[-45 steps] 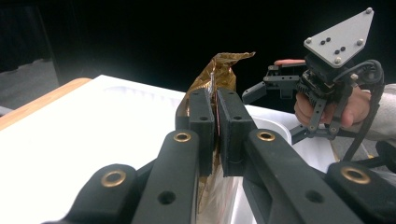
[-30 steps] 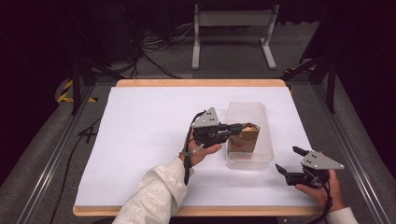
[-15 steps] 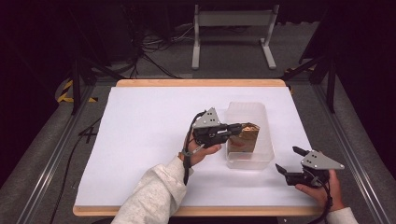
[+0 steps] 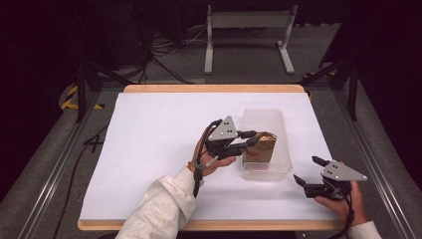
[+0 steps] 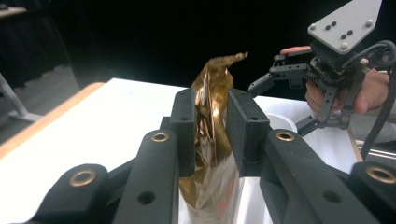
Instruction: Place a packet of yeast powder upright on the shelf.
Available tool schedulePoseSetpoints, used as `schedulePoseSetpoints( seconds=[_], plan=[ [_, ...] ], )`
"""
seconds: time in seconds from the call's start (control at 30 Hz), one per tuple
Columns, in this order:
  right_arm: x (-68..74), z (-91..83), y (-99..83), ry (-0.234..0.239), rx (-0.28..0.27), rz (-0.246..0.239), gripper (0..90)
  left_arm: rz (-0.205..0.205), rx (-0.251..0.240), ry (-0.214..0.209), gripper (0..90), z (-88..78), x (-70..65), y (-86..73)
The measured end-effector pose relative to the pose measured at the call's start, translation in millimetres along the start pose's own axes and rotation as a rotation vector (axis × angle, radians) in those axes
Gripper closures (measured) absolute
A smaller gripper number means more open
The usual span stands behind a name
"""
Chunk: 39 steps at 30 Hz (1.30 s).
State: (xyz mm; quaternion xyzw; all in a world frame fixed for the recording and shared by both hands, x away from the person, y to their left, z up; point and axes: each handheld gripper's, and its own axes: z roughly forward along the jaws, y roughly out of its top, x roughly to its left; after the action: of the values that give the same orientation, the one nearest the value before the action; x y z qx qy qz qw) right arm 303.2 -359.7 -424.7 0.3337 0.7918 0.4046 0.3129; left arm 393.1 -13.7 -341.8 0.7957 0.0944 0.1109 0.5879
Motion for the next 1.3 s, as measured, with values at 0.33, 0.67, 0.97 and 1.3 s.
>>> schedulePoseSetpoints(
  seconds=[0.33,0.67,0.97,1.3],
  plan=[
    [-0.2,-1.6,0.5,-0.005,-0.005,0.001,12.6,0.039,0.036,0.042,67.6,-10.9,1.1,1.8],
    [0.1,-1.3,0.7,-0.004,-0.003,0.002,12.6,0.075,0.089,0.089,56.1,-20.1,1.4,-1.4],
    [-0.3,-1.8,0.9,-0.008,-0.006,-0.001,12.6,0.116,0.172,0.127,49.9,-29.7,1.5,-10.4],
    [-0.2,-1.9,0.9,-0.008,-0.006,-0.002,12.7,0.135,0.246,0.152,48.0,-30.6,1.8,-29.9]
  ],
)
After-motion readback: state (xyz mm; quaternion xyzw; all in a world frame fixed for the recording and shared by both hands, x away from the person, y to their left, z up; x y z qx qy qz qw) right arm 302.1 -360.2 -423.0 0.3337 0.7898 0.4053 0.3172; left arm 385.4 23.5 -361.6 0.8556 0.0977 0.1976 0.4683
